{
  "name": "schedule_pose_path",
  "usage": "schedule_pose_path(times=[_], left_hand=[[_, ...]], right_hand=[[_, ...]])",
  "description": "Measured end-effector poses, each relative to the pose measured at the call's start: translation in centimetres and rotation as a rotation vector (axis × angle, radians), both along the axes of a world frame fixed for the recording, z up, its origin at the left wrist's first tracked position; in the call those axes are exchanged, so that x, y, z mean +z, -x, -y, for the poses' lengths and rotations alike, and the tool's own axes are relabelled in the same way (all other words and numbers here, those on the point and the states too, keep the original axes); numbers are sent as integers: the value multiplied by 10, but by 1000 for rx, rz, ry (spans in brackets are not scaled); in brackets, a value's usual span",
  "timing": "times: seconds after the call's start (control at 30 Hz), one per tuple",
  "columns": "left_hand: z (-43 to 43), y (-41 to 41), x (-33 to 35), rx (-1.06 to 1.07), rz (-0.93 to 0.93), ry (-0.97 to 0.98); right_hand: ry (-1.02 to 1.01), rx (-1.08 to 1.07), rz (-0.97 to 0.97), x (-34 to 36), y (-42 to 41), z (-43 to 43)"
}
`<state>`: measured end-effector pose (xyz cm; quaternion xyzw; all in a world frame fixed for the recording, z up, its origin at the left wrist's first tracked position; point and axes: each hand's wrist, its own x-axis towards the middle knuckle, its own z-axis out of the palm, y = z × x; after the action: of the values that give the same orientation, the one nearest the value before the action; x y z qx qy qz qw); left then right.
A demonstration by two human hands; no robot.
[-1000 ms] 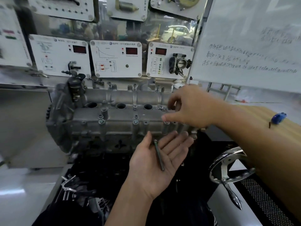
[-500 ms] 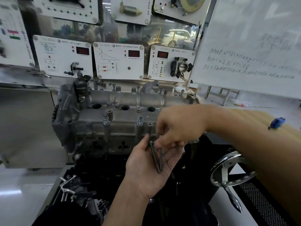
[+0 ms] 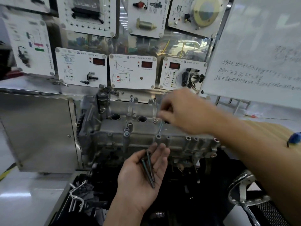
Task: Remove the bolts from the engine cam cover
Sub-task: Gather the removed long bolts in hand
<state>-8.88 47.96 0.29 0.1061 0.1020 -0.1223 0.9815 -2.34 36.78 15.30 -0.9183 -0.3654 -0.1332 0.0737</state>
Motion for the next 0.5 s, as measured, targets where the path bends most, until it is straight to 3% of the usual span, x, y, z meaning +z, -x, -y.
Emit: schedule_pose_path(times=[0.1,0.17,0.23,0.4,0.5], left_hand=[[-1,0,4,32,-10,-34],[-1,2,11,22,5,-66],[-5,6,18,24,17,-78],[-24,17,12,65,-47,-64],[-34,19,10,99,-94,-80]], right_hand=[[-3,185,-75,31,14,-2],[162,213,-189,17,20,-16],[303,179,-181,-10,22,-33],[-2,141,-109,-21,2,-57],[107,140,0,-28,-2,-73]])
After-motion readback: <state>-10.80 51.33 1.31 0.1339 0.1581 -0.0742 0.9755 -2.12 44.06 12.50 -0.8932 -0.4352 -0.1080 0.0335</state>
